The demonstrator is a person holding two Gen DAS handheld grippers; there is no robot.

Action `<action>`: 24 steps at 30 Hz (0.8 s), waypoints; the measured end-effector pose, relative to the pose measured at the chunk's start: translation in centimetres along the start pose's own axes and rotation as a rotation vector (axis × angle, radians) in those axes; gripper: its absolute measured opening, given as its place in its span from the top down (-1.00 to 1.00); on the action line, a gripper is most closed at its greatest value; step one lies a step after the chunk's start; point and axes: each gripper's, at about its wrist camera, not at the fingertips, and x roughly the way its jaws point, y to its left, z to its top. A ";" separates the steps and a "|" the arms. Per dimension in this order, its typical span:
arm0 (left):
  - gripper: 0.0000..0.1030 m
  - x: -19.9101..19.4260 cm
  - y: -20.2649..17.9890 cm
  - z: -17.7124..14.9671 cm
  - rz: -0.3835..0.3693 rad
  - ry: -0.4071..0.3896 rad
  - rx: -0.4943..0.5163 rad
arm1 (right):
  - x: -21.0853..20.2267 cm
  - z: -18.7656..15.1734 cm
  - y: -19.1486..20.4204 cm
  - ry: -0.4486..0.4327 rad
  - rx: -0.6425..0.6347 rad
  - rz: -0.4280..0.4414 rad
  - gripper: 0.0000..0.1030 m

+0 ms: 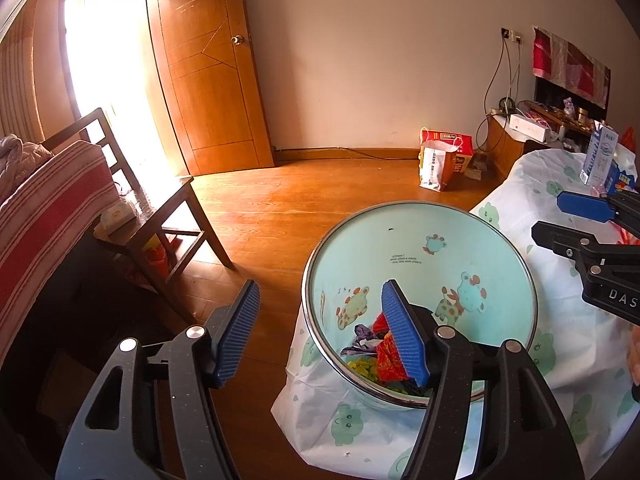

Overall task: Collect trash
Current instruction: 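Grasp the orange snack packet on the table with the right gripper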

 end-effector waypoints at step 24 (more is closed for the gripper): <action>-0.83 0.9 -5.9 -3.3 -0.104 0.074 0.044 | -9.1 -6.7 -7.7 -0.015 0.132 -0.179 -0.40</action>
